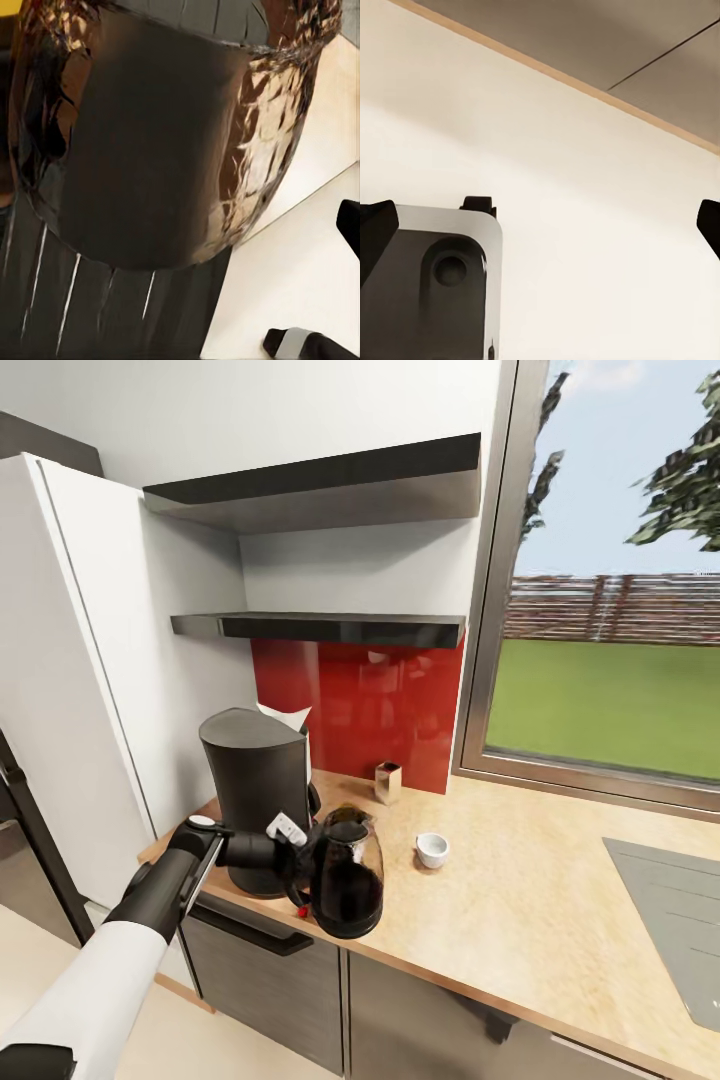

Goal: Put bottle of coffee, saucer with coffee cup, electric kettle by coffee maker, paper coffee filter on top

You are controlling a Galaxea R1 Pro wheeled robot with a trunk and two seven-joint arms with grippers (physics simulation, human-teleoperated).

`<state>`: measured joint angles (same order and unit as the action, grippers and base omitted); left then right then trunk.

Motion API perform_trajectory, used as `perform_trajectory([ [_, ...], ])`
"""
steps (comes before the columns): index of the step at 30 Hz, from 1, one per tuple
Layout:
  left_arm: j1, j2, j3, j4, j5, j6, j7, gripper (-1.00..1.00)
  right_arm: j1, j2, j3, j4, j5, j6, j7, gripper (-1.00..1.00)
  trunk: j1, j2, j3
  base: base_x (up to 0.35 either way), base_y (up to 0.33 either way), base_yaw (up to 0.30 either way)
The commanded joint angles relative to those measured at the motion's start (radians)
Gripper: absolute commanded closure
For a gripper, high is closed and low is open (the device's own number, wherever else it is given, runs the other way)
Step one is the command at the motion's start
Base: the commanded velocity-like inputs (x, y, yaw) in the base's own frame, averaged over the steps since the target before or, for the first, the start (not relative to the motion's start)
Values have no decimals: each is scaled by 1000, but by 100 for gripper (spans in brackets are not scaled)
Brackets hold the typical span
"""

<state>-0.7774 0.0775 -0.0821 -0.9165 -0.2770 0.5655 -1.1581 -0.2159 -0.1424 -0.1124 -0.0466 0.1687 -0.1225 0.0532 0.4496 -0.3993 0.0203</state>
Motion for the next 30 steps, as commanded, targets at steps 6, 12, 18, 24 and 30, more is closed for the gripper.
perform_trajectory([
  [6, 0, 1, -1, 2, -3, 9, -8, -100, 0, 0, -9, 1, 9, -3, 4, -100, 0, -1, 0, 0, 0, 0],
  [12, 0, 15, -1, 2, -2, 9, -11, -100, 0, 0, -9, 1, 9, -3, 4, -100, 0, -1, 0, 0, 0, 0],
  [18, 0, 35, -1, 1, -4, 10, -52, -100, 0, 0, -9, 1, 9, -3, 4, -100, 0, -1, 0, 0, 0, 0],
  [24, 0, 64, -1, 1, -5, 11, -68, -100, 0, 0, -9, 1, 9, -3, 4, -100, 0, -1, 0, 0, 0, 0],
  [30, 9, 72, -1, 1, -5, 11, -69, -100, 0, 0, -9, 1, 9, -3, 4, -100, 0, -1, 0, 0, 0, 0],
])
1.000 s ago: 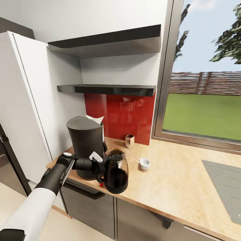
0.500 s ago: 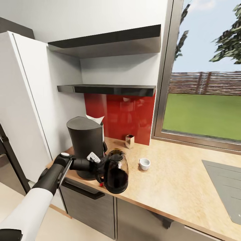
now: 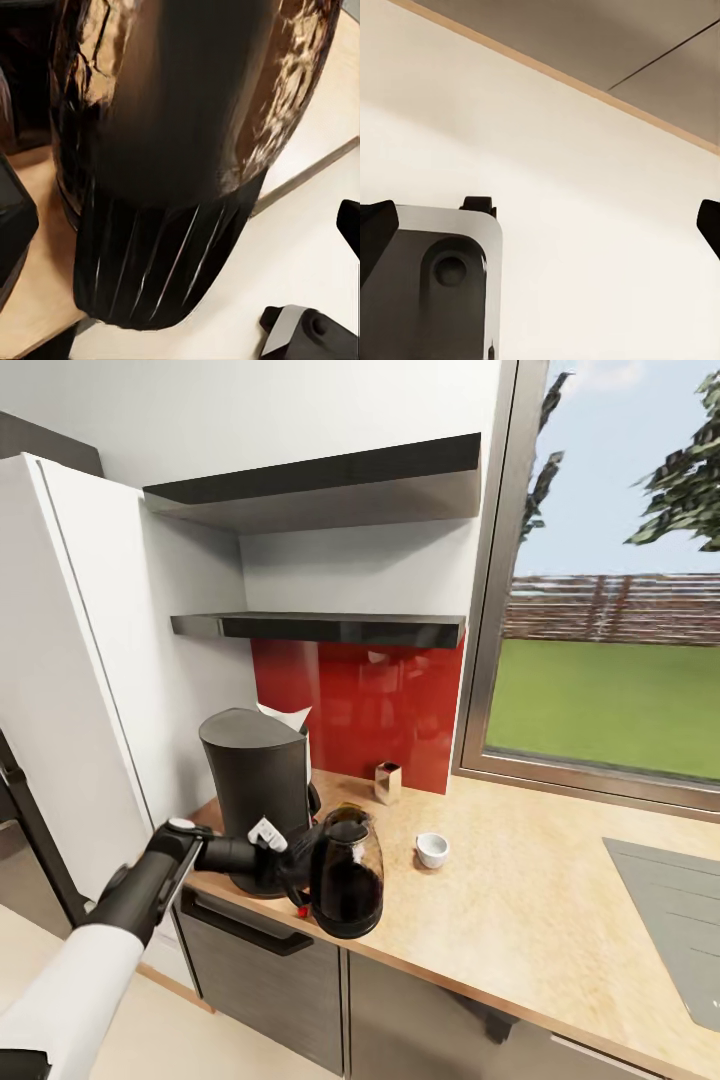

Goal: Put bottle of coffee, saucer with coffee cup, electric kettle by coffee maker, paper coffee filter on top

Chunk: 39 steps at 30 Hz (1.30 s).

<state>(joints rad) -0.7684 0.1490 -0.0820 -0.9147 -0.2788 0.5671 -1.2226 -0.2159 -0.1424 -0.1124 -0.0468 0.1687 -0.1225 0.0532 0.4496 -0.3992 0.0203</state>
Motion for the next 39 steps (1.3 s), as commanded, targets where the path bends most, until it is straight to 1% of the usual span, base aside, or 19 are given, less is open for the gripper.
perform_trajectory([
  [1, 4, 1, -1, -1, -3, 9, -4, -100, 0, 0, -9, 1, 9, -3, 4, -100, 0, -1, 0, 0, 0, 0],
  [8, 13, 2, -1, -1, -4, 7, -6, -100, 0, 0, -9, 1, 9, -3, 4, -100, 0, -1, 0, 0, 0, 0],
  [11, 14, 10, -1, -1, -5, 5, -7, -100, 0, 0, -9, 1, 9, -3, 4, -100, 0, -1, 0, 0, 0, 0],
  [13, 23, 28, -1, -1, -3, 4, -15, -100, 0, 0, -9, 1, 9, -3, 4, -100, 0, -1, 0, 0, 0, 0],
  [16, 44, 59, -1, -1, -4, 1, -44, -100, 0, 0, -9, 1, 9, -3, 4, -100, 0, -1, 0, 0, 0, 0],
  [18, 49, 75, -1, -1, -5, 0, -58, -100, 0, 0, -9, 1, 9, -3, 4, -100, 0, -1, 0, 0, 0, 0],
  [19, 53, 98, -1, -1, -5, 0, -68, -100, 0, 0, -9, 1, 9, -3, 4, -100, 0, -1, 0, 0, 0, 0],
  [21, 55, 117, -1, -1, -5, 0, -72, -100, 0, 0, -9, 1, 9, -3, 4, -100, 0, -1, 0, 0, 0, 0],
  [28, 61, 138, -1, 0, -10, -2, -74, -100, 0, 0, -10, 1, 9, -3, 4, -100, 0, -1, 0, 0, 0, 0],
  [32, 111, 178, -1, 0, -29, -4, -71, -100, 0, 0, -10, 1, 9, -3, 4, -100, 0, -1, 0, 0, 0, 0],
  [33, 119, 184, -1, 0, -31, -5, -70, -100, 0, 0, -10, 1, 9, -3, 4, -100, 0, -1, 0, 0, 0, 0],
  [36, 174, 215, -1, 1, -39, -10, -64, -100, 0, 0, -10, 1, 9, -3, 4, -100, 0, -1, 0, 0, 0, 0],
  [37, 184, 219, -1, 2, -39, -12, -62, -100, 0, 0, -10, 1, 8, -3, 4, -100, 0, -1, 0, 0, 0, 0],
  [39, 224, 231, 0, 2, -41, -23, -44, -100, 0, 0, -10, 1, 8, -3, 4, -100, 0, -1, 0, 0, 0, 0],
])
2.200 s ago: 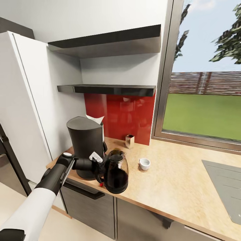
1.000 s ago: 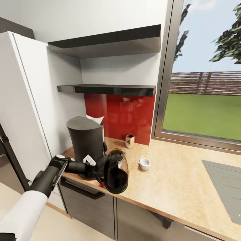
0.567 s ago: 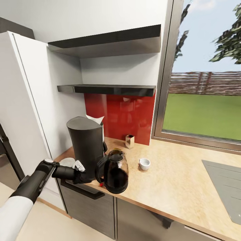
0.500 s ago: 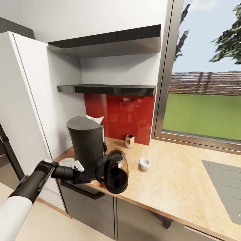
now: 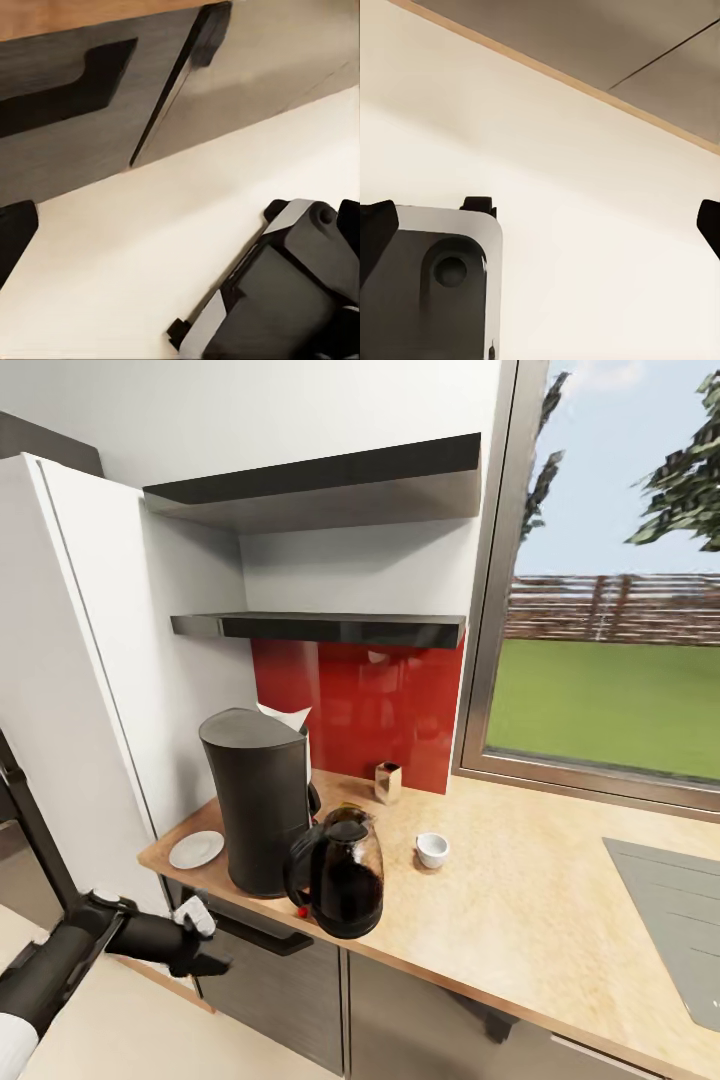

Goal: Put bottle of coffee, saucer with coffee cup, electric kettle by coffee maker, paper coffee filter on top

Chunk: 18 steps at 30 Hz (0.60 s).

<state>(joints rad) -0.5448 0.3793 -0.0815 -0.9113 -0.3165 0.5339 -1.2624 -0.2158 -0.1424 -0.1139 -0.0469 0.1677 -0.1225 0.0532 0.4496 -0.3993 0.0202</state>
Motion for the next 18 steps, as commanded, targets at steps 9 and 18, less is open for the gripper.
perform_trajectory([
  [9, 113, 3, 1, 179, 1, -95, 312, -100, 0, -1, -7, -1, 10, -5, 4, -100, 0, -1, 0, 0, 0, 0],
  [18, 119, -83, 22, 482, 60, -220, 740, -100, 0, -2, -10, -1, 9, -6, 2, -100, 0, -1, 0, 0, 0, 0],
])
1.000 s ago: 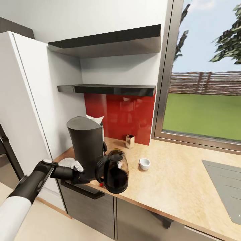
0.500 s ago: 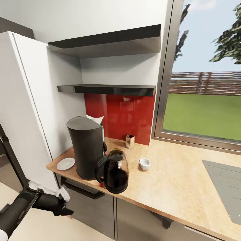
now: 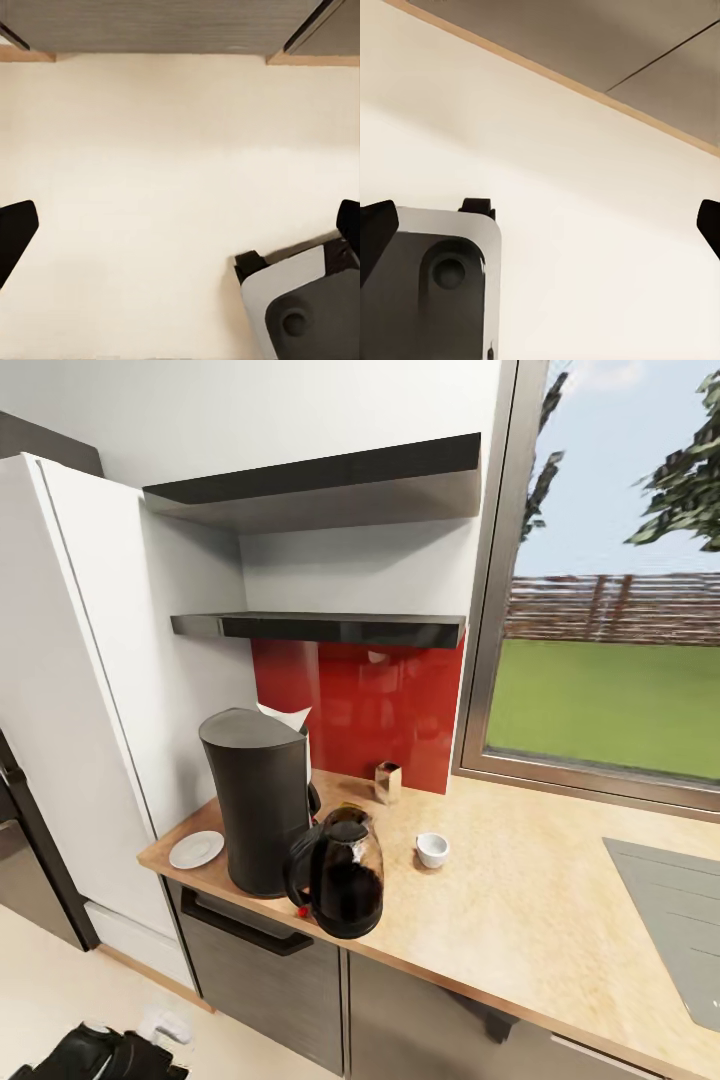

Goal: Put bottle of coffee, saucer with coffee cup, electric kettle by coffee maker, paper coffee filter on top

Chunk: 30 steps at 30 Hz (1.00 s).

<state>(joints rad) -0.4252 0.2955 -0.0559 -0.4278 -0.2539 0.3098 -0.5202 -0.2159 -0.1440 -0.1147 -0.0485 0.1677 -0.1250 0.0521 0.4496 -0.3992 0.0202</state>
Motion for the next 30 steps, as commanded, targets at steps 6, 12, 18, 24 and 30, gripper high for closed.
perform_trajectory([
  [6, 1, -117, -1, 189, 34, -97, 393, -100, 0, 1, -12, 1, 8, -19, 3, -100, 0, -1, 0, 0, 0, 0],
  [12, 61, -239, -1, 381, 39, -187, 679, -100, 0, 1, -14, 1, 7, -59, 2, -100, 0, -1, 0, 0, 0, 0],
  [18, 148, -238, 3, 395, 38, -190, 700, -100, 0, 1, -14, -4, 6, -71, 6, -100, 0, -1, 0, 0, 0, 0],
  [24, 183, -229, 3, 394, 35, -192, 704, -100, 0, 4, -7, -31, 8, -133, 9, -100, 0, -1, 0, -32, 0, 0],
  [30, 190, -223, 4, 395, 35, -192, 710, -100, 1, 6, -7, -30, 9, -140, 9, -100, 0, -1, 0, -291, 0, 0],
])
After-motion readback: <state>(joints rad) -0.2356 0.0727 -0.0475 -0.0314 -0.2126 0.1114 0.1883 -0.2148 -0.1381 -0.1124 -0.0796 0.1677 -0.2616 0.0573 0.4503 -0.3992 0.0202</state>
